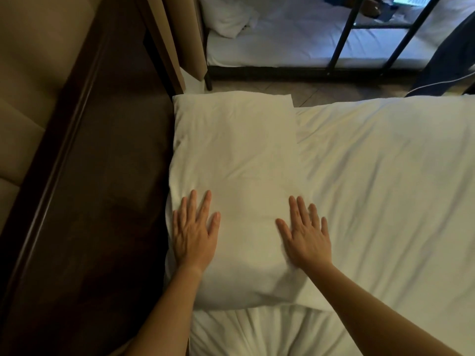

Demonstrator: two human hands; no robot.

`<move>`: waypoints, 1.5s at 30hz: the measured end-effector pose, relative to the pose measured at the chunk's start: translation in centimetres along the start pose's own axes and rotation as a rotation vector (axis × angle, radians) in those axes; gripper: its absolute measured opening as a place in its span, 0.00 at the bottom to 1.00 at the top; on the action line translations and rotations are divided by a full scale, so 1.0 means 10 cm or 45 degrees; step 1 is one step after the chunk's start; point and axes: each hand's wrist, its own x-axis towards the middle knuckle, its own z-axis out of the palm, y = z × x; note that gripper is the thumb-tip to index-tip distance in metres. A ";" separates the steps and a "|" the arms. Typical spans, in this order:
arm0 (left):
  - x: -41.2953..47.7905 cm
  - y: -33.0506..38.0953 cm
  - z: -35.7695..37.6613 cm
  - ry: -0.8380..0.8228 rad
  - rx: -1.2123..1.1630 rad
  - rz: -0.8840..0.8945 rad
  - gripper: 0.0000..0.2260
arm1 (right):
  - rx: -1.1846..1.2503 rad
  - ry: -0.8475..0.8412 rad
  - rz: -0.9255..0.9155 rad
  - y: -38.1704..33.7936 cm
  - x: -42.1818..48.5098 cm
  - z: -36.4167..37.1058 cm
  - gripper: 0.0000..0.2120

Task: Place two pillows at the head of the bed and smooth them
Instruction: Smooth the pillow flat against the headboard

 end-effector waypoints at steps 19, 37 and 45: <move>-0.45 0.06 0.16 0.007 -0.092 -0.012 0.28 | 0.035 0.120 -0.211 -0.56 -0.24 0.23 0.36; -0.44 -0.07 0.35 0.018 -0.102 0.016 0.27 | 0.010 0.141 -0.155 -0.16 -0.25 0.39 0.36; -0.47 -0.07 0.19 0.013 -0.152 0.019 0.27 | 0.013 0.048 -0.146 0.01 -0.38 0.19 0.35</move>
